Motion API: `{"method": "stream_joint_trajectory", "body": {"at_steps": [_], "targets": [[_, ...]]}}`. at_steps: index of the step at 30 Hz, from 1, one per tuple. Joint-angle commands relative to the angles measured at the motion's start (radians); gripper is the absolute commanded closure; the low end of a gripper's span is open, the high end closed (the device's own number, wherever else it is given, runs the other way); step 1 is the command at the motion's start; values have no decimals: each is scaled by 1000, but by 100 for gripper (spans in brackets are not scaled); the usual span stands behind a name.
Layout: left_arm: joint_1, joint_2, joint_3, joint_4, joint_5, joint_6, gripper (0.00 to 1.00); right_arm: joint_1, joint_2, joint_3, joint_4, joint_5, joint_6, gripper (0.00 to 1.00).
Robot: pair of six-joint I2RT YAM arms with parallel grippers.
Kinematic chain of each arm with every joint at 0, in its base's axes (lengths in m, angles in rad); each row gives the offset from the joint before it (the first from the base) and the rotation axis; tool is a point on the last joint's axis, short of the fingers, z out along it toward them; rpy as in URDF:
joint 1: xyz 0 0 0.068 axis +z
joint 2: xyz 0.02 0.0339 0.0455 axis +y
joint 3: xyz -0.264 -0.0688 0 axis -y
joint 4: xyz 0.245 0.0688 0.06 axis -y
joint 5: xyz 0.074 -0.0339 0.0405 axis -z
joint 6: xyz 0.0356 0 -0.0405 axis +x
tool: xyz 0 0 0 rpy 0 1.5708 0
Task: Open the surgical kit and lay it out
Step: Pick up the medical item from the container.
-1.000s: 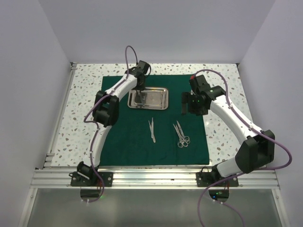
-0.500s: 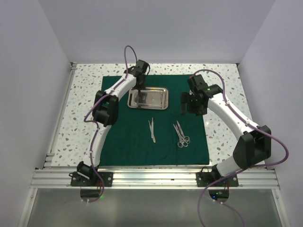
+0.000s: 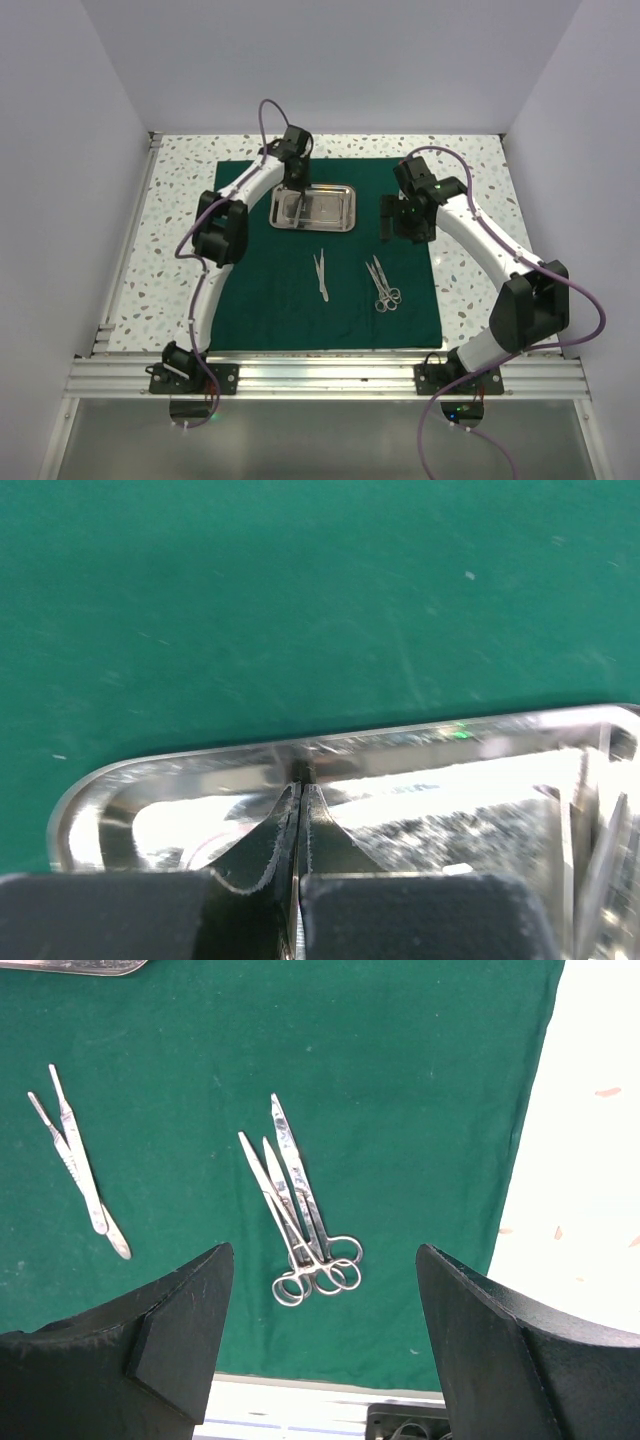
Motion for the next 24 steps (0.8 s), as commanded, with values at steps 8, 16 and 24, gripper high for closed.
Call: {"method": "stream_joint_trajectory", "body": {"at_steps": [8, 16, 24], "targets": [[36, -191, -11, 25, 207, -115, 100, -3, -7, 43, 14, -29, 2, 23], [55, -300, -76, 31, 260, -161, 100, -3, -22, 32, 23, -32, -1, 23], [55, -390, -220, 62, 260, -160, 100, -5, -35, 21, 32, -39, -1, 23]]}}
